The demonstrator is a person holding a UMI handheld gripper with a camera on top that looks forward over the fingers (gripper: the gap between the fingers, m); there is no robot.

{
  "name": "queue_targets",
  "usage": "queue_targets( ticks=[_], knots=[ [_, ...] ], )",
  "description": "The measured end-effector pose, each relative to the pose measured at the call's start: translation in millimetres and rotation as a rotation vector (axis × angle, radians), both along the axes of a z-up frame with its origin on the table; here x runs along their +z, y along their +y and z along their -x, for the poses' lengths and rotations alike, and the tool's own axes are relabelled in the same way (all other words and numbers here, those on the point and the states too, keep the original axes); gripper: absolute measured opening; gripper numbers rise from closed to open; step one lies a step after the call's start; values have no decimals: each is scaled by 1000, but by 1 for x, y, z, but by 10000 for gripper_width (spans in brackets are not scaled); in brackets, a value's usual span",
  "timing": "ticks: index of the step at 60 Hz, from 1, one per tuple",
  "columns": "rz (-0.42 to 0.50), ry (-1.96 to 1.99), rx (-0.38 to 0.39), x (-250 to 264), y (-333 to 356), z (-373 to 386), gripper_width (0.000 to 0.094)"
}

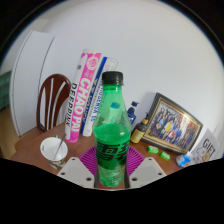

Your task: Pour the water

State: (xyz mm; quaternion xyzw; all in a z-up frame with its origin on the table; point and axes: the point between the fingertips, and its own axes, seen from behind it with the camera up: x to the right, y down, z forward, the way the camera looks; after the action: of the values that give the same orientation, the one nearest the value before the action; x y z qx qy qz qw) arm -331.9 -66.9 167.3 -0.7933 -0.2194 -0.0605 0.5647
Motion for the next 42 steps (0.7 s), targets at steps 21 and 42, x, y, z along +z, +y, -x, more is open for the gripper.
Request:
queue_targets(
  ticks=[21, 42],
  knots=[
    [84, 356, -99, -81, 7, -14, 341],
    [25, 404, -115, -86, 2, -19, 497]
  ],
)
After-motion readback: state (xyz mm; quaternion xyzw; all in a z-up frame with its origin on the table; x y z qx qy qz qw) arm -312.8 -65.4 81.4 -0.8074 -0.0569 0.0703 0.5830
